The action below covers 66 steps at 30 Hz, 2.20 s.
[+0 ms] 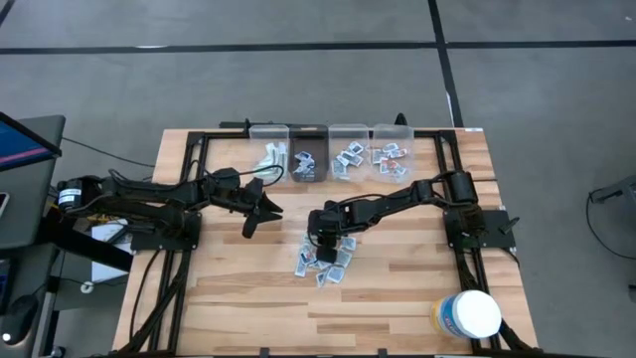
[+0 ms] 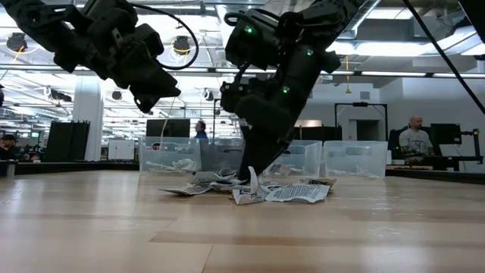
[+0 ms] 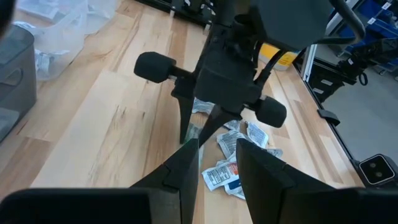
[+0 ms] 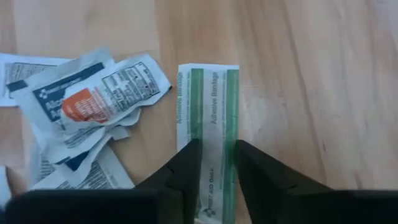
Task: Pick & Place First Aid Supplies
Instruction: Put the bandage into the left transparent bin
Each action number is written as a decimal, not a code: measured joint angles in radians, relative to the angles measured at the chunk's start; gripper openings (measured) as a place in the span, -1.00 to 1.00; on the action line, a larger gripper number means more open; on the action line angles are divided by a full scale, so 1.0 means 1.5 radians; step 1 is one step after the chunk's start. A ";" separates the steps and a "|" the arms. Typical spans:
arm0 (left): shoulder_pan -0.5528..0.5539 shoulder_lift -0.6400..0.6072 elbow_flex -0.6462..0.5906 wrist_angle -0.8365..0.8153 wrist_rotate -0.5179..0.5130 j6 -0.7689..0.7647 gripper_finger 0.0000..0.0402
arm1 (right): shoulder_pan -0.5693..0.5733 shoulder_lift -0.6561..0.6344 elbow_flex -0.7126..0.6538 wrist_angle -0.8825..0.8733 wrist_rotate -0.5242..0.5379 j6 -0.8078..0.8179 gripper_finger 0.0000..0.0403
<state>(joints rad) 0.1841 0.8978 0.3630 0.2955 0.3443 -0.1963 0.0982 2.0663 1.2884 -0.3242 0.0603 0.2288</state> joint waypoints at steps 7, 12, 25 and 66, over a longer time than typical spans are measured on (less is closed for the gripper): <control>0.000 0.000 0.000 0.000 0.000 0.000 -0.46 | -0.001 -0.005 0.000 -0.003 -0.002 0.021 -0.96; 0.000 0.000 0.000 0.000 0.000 -0.003 -0.46 | -0.001 -0.021 -0.003 0.004 -0.007 0.023 -0.95; 0.000 0.003 0.000 0.001 -0.030 -0.260 -0.46 | -0.011 -0.073 0.084 0.006 0.082 -0.037 -0.99; 0.000 0.006 0.000 0.053 -0.035 -0.294 -0.73 | -0.018 -0.092 0.122 0.052 0.083 -0.082 -1.00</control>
<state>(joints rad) 0.1844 0.9062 0.3634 0.3752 0.2916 -0.6377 0.0711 1.9285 1.4708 -0.2466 0.1848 0.1055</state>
